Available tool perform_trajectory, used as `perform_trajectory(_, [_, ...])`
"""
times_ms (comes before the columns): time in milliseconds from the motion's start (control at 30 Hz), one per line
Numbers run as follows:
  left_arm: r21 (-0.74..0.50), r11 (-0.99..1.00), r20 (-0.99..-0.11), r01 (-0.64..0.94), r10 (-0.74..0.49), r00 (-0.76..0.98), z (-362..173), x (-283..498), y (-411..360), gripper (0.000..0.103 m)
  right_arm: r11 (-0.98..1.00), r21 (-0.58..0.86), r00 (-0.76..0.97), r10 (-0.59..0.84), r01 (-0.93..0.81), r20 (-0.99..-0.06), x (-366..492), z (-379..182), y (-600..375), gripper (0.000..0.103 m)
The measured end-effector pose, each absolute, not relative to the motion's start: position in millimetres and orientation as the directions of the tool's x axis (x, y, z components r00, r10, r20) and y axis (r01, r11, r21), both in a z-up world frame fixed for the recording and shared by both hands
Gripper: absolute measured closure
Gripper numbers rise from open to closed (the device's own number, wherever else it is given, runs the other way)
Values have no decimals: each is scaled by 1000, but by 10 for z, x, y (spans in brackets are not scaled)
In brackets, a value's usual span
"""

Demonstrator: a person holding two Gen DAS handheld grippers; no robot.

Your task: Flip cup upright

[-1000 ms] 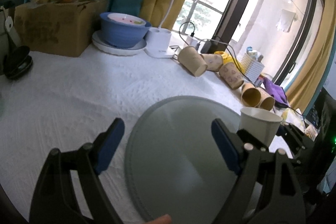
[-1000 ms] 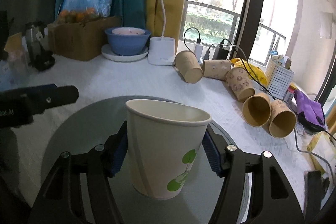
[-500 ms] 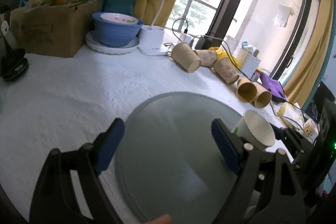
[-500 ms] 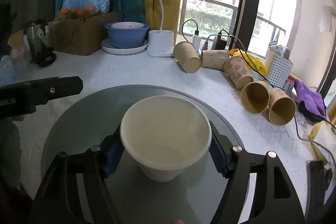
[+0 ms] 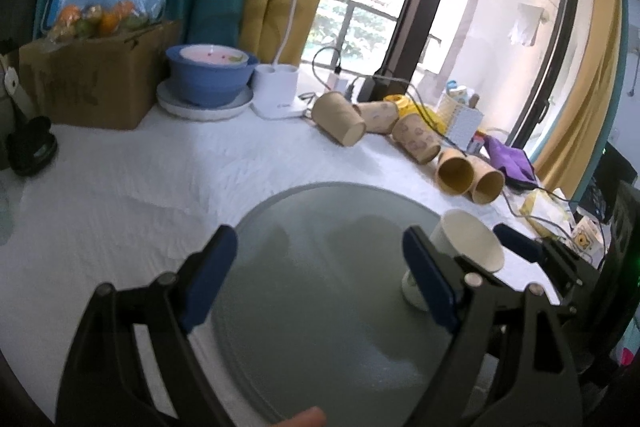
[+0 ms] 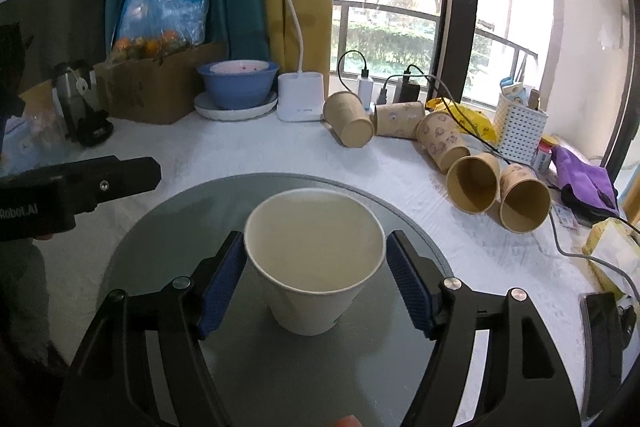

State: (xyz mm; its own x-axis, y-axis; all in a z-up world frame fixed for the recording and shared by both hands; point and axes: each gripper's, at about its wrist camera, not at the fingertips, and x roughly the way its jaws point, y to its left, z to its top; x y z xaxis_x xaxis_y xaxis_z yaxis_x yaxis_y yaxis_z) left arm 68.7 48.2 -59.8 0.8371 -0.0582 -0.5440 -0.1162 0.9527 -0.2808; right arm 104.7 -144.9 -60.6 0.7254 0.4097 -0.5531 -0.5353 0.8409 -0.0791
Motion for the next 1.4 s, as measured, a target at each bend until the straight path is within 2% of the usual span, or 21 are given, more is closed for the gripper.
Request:
perform_trajectory(100, [-266,958,-525,-105,-53,850,-503,610,435,17,845,-70,732,415,-531,-541,973,-516,-1498,27])
perform_trajectory(200, [-243,966,-500,-91,-44,865,-392,509,371,17,848,-49,738,429,-527,-522,877,-383,-1569,18])
perform_trajectory(300, [-218,973,-473,-76,-37,880,-285,401,302,15,856,-51,762,430,-515,-484,743,-233,-1657,16])
perform_trajectory(433, [-194,980,-431,-47,-42,901,-135,238,204,5,866,-49,790,430,-498,-437,583,-19,-1789,16])
perform_trajectory(1067, [-42,999,-183,6,-14,983,653,-489,-109,5,902,-39,870,401,-429,-285,-40,715,-2178,15])
perform_trajectory(1400, [-68,998,-69,0,-5,998,958,-743,-74,4,914,-43,896,385,-404,-221,-256,1007,-2343,15])
